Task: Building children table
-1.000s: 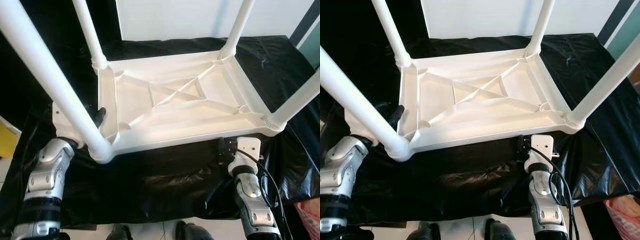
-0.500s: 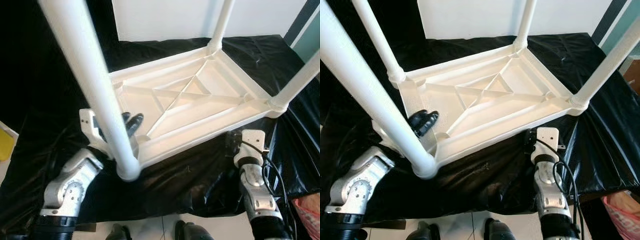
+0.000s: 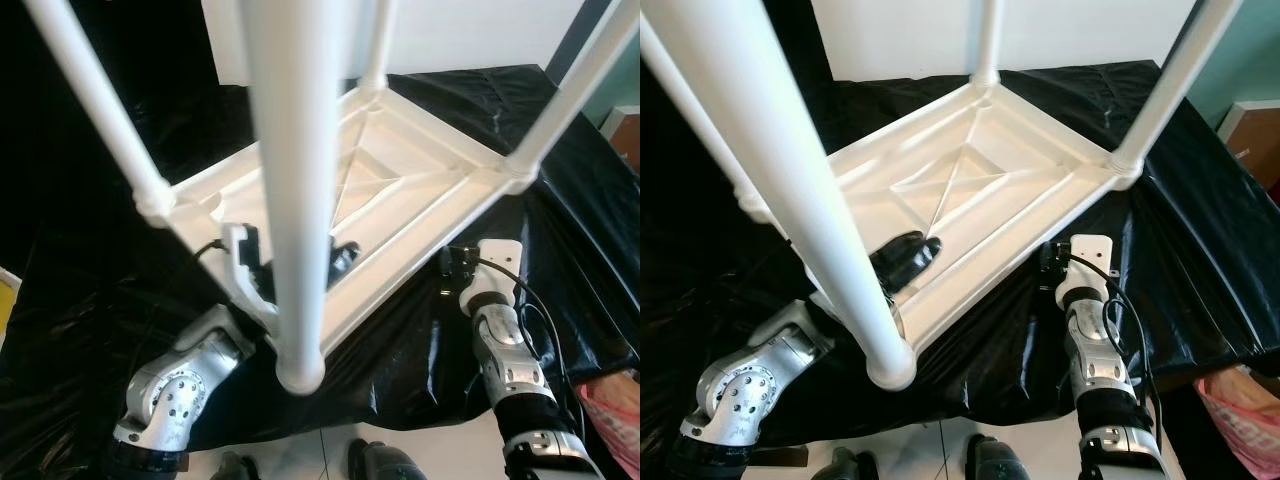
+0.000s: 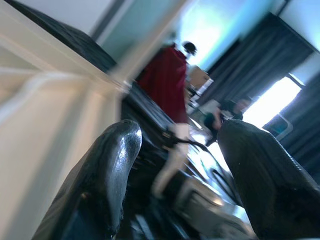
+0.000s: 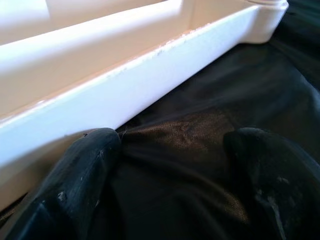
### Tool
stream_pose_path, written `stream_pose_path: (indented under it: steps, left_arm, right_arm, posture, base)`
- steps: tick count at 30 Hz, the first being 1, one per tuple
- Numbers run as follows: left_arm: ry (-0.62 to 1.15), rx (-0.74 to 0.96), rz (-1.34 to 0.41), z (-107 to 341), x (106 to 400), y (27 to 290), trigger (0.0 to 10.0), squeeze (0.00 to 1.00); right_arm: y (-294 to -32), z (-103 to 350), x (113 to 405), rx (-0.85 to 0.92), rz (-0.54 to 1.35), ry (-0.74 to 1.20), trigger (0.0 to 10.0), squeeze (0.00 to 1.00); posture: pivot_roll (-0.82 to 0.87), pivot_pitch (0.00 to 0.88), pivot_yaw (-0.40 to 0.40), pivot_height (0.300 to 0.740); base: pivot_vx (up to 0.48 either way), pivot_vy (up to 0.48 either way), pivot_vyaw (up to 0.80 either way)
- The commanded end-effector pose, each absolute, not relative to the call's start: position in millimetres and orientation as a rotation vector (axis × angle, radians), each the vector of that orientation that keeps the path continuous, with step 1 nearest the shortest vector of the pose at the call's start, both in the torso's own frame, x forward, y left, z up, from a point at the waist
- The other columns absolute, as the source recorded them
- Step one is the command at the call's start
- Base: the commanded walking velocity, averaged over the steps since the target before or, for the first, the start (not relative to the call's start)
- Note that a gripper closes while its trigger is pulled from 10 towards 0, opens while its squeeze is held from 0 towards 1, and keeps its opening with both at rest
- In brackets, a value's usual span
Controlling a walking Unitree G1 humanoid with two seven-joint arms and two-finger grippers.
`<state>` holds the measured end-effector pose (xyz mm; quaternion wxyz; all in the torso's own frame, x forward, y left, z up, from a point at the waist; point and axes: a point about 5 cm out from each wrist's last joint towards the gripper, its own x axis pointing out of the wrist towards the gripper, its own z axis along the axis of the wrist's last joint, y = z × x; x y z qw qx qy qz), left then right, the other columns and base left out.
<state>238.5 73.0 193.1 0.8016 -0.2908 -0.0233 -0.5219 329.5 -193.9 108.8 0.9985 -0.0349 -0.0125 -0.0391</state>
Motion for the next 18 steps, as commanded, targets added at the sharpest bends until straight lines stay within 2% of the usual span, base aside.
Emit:
stream_pose_path:
  steps: [1, 9, 18]
  left_arm:
    - [-0.139, -0.651, -1.495, 201.3, 213.7, 59.4, 10.0, 0.00]
    - [-0.128, -0.662, -1.503, 202.6, 209.7, 49.6, 10.0, 0.00]
    - [-0.111, -0.669, -1.515, 204.5, 206.9, 40.8, 10.0, 0.00]
  right_arm:
    - [-172.6, 105.2, 336.7, -0.065, 0.012, -0.014, 10.0, 0.00]
    - [-175.2, 109.4, 347.7, -0.046, -0.002, -0.026, 10.0, 0.00]
    - [-143.6, 111.6, 360.3, 0.005, 0.156, -0.005, 10.0, 0.00]
  posture:
    - [-0.10, 0.154, 0.030, 0.740]
    - [-0.09, 0.152, 0.034, 0.740]
    - [-0.09, 0.167, 0.042, 0.740]
  base:
    - [0.000, 0.000, 0.00]
    - [0.000, 0.000, 0.00]
    - [0.000, 0.000, 0.00]
